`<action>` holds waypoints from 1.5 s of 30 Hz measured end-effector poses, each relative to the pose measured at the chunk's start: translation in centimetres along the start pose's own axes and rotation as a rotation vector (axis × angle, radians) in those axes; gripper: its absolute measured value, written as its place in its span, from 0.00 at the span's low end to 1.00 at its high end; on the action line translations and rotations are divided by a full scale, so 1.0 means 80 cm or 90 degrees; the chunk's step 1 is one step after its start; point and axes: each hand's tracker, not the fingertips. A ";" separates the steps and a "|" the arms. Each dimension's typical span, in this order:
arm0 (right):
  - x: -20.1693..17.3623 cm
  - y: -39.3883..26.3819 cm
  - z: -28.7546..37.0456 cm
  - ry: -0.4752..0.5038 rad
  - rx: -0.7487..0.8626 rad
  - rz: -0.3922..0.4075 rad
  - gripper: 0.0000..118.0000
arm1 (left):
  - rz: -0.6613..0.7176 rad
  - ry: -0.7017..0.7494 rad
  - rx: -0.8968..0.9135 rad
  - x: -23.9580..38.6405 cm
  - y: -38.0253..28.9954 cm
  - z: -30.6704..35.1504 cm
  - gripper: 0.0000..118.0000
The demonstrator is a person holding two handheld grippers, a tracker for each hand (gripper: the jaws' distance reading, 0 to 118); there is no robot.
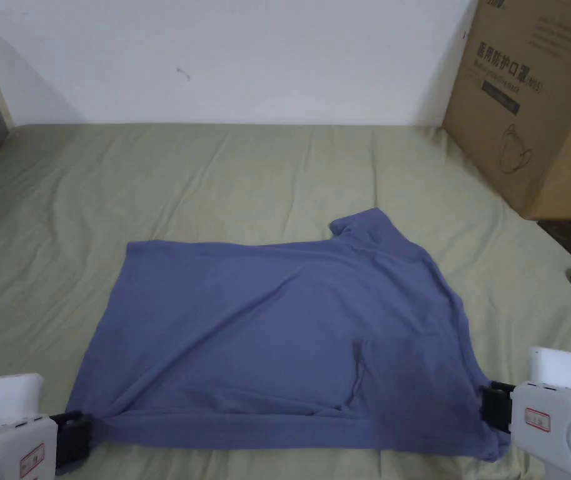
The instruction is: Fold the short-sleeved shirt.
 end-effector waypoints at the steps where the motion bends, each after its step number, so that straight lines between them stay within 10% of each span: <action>1: -0.002 -0.004 0.003 -0.009 -0.002 -0.001 0.00 | 0.004 0.001 -0.003 0.002 -0.007 0.001 0.00; 9: -0.009 -0.030 0.000 0.011 -0.031 -0.014 0.00 | 0.027 -0.007 0.016 -0.001 -0.053 0.009 0.03; 12: -0.009 -0.031 -0.004 0.003 -0.041 -0.008 0.00 | 0.018 0.011 0.020 -0.003 -0.040 0.002 0.76; 14: -0.013 -0.033 0.000 0.006 -0.048 -0.014 0.00 | 0.032 0.021 0.038 -0.008 -0.029 -0.006 0.88; 18: -0.011 -0.037 0.000 0.017 -0.064 -0.040 0.00 | 0.052 0.025 0.008 -0.017 -0.015 -0.037 0.79; 20: -0.012 -0.040 0.000 0.011 -0.070 -0.039 0.00 | 0.042 0.011 -0.029 -0.018 -0.014 -0.058 0.02; 25: 0.001 -0.043 -0.003 0.019 -0.077 -0.029 0.01 | -0.002 0.026 -0.028 0.000 -0.016 -0.063 0.01; 27: 0.000 -0.038 -0.003 0.011 -0.075 -0.023 0.30 | 0.005 0.023 -0.027 -0.006 -0.013 -0.059 0.01; 28: 0.000 -0.036 -0.005 0.005 -0.066 -0.022 0.69 | 0.007 0.024 -0.030 -0.008 -0.013 -0.058 0.01; 29: 0.003 -0.030 -0.013 0.003 -0.065 -0.022 0.85 | 0.008 0.026 -0.033 -0.009 -0.014 -0.059 0.01; 34: 0.015 -0.019 -0.053 0.017 -0.111 -0.015 0.72 | 0.003 0.030 -0.038 -0.009 -0.018 -0.052 0.01; 36: 0.016 -0.033 -0.074 0.006 -0.146 -0.010 0.02 | 0.000 0.031 -0.043 -0.009 -0.018 -0.051 0.01; 45: 0.009 0.038 -0.021 0.038 -0.056 -0.006 0.02 | -0.005 0.026 -0.037 -0.006 0.021 -0.027 0.01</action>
